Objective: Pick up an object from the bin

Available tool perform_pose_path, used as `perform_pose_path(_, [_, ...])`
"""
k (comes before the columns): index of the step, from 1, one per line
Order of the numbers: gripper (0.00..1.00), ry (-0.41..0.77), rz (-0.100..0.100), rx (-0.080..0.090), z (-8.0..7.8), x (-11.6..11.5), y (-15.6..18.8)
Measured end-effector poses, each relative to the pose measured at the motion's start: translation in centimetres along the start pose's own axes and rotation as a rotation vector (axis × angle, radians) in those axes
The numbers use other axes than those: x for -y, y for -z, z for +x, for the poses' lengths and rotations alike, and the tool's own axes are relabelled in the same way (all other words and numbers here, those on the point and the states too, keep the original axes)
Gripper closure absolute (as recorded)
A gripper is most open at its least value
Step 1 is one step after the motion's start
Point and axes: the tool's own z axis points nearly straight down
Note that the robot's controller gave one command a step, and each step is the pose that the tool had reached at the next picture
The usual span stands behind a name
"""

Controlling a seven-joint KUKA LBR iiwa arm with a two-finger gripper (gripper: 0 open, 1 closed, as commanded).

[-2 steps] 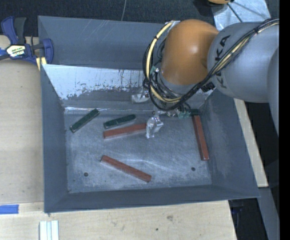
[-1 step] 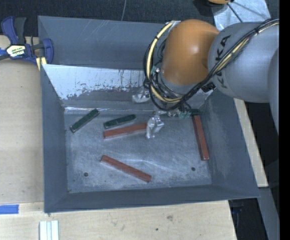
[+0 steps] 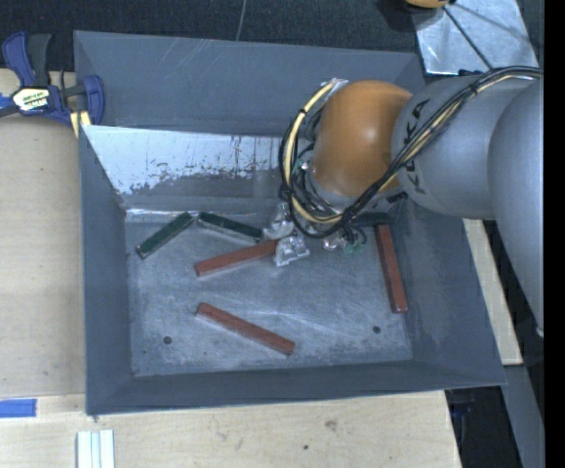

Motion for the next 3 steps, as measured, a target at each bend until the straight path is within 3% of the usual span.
perform_pose_path(1, [1.00, 0.000, 0.000, 0.000, 0.0, 0.0, 0.0])
perform_pose_path(2, [1.00, -0.034, -0.001, -0.018, 3.7, 1.1, 10.9])
perform_pose_path(3, [1.00, -0.034, -0.001, -0.018, 3.7, 1.1, 10.9])
